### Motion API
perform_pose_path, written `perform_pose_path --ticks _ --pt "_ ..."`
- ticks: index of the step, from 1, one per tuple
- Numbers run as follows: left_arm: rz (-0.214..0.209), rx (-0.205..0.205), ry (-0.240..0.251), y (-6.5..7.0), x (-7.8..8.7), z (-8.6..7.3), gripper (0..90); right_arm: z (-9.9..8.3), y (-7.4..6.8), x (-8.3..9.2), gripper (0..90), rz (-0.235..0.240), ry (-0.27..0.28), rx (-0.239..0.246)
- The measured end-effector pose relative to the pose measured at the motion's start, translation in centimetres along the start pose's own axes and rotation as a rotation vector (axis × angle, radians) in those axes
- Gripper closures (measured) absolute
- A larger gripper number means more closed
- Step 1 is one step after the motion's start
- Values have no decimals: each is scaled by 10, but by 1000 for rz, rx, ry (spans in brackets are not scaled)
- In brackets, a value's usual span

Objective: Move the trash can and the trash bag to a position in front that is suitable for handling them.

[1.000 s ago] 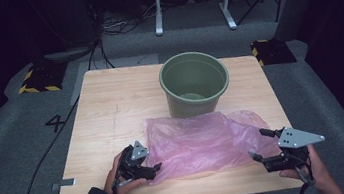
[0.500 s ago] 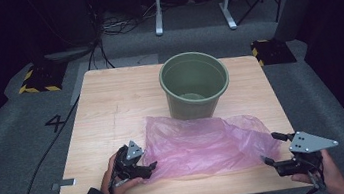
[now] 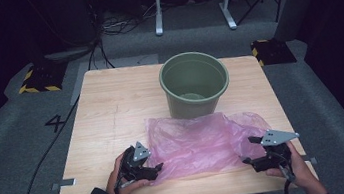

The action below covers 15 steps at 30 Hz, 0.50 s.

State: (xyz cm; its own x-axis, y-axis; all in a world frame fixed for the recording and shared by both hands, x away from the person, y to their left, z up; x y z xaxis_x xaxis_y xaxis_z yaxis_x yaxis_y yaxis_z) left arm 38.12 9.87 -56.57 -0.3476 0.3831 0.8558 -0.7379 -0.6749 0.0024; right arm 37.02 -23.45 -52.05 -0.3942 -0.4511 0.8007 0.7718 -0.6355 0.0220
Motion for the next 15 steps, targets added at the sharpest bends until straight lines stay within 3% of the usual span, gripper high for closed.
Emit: perform_pose_path --ticks 5,9,10,11,13,15 --pt "-3 -8 1 4 -2 3 207 4 -6 -21 188 31 -13 -23" --pt "-7 -10 -2 6 -3 5 206 5 -6 -36 289 33 -19 -31" --pt "-8 -14 0 7 -5 8 206 4 -4 -42 375 15 -27 -28" --pt "-8 -14 0 7 -5 8 206 4 -4 -42 375 15 -27 -28" --pt "-11 -19 -3 9 -6 11 206 3 0 -50 485 -3 -42 -19" --pt "-13 -23 1 10 -8 13 205 5 3 -52 541 -1 -32 -25"
Point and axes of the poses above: each handheld gripper's, and its own axes: x roughly backward along the jaws, z roughly out of its top, y roughly to its right, the point moved 9 cm from there along -x, roughly forward along the jaws, and after that the axes turned 15 degrees about -y, right-handed, at the moved point
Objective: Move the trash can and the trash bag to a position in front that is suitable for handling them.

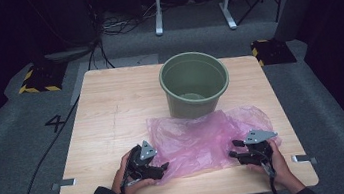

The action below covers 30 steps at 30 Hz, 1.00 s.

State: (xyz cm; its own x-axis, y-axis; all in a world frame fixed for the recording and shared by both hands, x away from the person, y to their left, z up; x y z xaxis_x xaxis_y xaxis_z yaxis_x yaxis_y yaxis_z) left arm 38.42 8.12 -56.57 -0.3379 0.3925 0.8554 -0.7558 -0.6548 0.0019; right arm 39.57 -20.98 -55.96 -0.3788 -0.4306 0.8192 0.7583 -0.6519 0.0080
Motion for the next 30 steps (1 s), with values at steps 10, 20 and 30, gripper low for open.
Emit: perform_pose_path --ticks 10,20,30 --pt "6 -13 1 1 -1 3 163 5 23 -3 743 -27 5 5" --pt "-31 -54 0 10 -3 6 158 14 55 -3 467 -60 11 -52" --pt "-36 -61 -10 15 -9 14 165 38 -4 16 177 66 84 110"
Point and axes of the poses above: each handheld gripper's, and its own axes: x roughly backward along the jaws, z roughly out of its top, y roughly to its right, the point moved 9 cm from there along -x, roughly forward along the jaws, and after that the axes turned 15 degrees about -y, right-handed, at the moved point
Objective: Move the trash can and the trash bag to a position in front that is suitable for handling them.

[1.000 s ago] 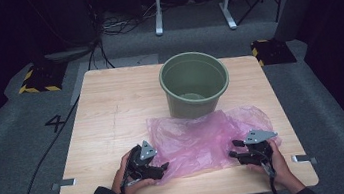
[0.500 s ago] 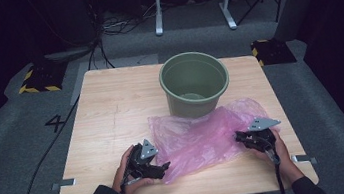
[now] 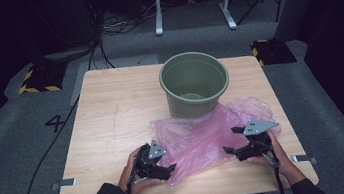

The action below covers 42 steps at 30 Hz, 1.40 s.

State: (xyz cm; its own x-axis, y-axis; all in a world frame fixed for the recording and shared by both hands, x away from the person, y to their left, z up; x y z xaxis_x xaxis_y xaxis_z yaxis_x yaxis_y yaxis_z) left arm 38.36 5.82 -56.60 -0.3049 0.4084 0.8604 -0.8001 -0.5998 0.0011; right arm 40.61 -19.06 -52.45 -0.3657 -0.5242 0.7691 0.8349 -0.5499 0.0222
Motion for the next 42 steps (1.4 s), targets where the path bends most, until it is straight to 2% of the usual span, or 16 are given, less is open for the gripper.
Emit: perform_pose_path --ticks 2,6,18,20,21,22,24,25,27,29,34,35,37,39,40,42 --pt "1 7 -1 1 -1 2 166 1 -13 -8 169 26 -24 36" --pt "4 11 0 2 -4 7 167 0 -25 -23 159 35 -70 66" --pt "-1 6 -2 7 -15 25 167 -4 -20 -46 161 -2 -130 41" --pt "1 -3 -1 8 -17 28 160 -3 -17 -47 196 1 -125 26" --pt "6 -8 1 8 -17 29 160 -2 -15 -47 238 -7 -121 26" --pt "8 -17 0 9 -16 29 157 -1 -11 -45 350 -10 -111 19" --pt "-6 -54 -1 10 -12 27 159 -2 -5 -44 428 -13 -106 2" --pt "-6 -54 -1 10 -12 27 158 -2 -5 -44 428 -13 -106 2" --pt "0 -57 12 7 -5 26 158 -3 2 -43 537 -11 -103 -22" --pt "-6 -38 57 0 11 23 157 -4 8 -41 627 -16 -100 -44" --pt "25 -4 61 -15 26 9 157 -6 19 -40 742 -42 -87 -78" --pt "48 15 33 -25 28 -3 157 -6 23 -40 784 -45 -81 -88" --pt "57 26 16 -29 28 -10 157 -6 25 -40 799 -52 -79 -93" --pt "49 55 -1 -39 30 -26 156 -7 31 -40 843 -63 -74 -101" --pt "49 55 -1 -39 30 -26 157 -7 33 -40 855 -67 -74 -107" --pt "51 58 -21 -44 32 -40 157 -8 35 -39 876 -59 -73 -109"
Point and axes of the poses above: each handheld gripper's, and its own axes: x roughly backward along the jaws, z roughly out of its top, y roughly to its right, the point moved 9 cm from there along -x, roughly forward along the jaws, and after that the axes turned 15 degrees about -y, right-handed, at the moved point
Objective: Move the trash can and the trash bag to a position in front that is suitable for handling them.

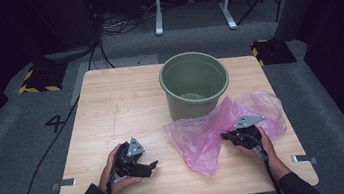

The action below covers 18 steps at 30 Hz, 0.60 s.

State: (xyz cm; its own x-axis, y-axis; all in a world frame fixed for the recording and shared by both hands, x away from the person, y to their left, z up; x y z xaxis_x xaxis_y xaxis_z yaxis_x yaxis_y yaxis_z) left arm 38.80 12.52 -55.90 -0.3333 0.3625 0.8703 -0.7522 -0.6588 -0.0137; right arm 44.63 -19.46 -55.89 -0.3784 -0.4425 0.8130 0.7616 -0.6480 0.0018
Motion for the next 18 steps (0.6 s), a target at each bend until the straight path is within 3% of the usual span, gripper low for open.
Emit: perform_pose_path --ticks 7,9,12,13,17,18 --pt "11 11 -23 -7 4 -19 158 -5 9 4 892 -2 3 -4" --pt "9 33 -23 -8 6 -23 156 -7 13 6 893 -9 5 -7" --pt "7 51 -15 -10 7 -26 153 -7 18 11 895 -20 23 -5" --pt "12 61 11 -10 6 -28 149 -6 20 15 895 -24 40 -10" --pt "14 64 14 -10 6 -28 141 -4 22 22 895 -28 63 2" --pt "17 65 12 -10 6 -28 141 -2 21 30 896 -25 92 12"
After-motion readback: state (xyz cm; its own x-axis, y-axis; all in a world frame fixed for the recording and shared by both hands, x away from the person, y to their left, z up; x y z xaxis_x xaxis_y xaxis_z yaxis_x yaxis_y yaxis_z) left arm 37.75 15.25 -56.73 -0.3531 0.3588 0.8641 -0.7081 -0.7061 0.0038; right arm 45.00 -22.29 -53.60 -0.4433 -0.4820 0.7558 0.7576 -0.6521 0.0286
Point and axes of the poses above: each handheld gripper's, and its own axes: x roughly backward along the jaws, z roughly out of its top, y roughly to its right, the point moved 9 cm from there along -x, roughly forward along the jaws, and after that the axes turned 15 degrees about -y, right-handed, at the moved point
